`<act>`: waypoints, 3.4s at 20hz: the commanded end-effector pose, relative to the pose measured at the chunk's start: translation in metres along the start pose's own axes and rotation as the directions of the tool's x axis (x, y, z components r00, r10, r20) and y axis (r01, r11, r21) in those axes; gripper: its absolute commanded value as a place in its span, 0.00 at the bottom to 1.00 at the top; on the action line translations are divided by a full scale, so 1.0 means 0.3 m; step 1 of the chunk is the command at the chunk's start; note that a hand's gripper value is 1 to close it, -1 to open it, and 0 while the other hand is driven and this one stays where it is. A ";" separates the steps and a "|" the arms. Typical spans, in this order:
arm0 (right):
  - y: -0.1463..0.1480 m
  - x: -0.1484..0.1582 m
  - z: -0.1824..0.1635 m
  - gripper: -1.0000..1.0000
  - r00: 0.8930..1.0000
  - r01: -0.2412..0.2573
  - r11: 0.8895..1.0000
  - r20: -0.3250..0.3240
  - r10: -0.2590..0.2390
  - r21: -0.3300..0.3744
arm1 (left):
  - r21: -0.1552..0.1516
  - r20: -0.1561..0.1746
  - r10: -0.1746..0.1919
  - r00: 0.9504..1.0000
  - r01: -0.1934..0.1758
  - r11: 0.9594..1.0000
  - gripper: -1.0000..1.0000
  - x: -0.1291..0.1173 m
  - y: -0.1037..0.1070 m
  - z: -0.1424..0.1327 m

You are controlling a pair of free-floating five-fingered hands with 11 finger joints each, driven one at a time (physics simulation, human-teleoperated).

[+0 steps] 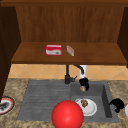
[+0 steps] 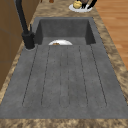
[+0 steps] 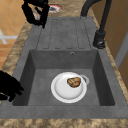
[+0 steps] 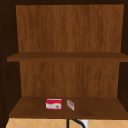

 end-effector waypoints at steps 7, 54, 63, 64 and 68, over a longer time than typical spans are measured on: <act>0.000 0.000 0.000 0.50 1.000 0.000 1.000 0.000 0.000 0.000 | 0.049 0.010 -0.018 1.000 0.018 0.999 1.00 -0.224 -0.200 -0.027; 0.000 0.000 0.000 0.50 1.000 0.000 1.000 0.000 0.000 0.000 | 0.060 0.090 -0.213 0.973 0.208 0.976 1.00 -0.764 -1.055 -0.029; 0.000 0.000 0.000 0.50 1.000 0.000 1.000 0.000 0.000 0.000 | 0.050 0.087 -0.221 0.971 0.217 0.975 1.00 -0.881 -1.216 -0.026; 0.000 0.000 0.000 0.50 1.000 0.000 1.000 0.000 0.000 0.000 | 0.053 0.087 -0.219 0.972 0.215 0.975 1.00 -0.898 -1.237 -0.023; 0.000 0.000 0.000 0.50 1.000 0.000 1.000 0.000 0.000 0.000 | 0.060 0.123 -0.300 0.946 0.295 0.954 1.00 -0.976 -1.269 -0.037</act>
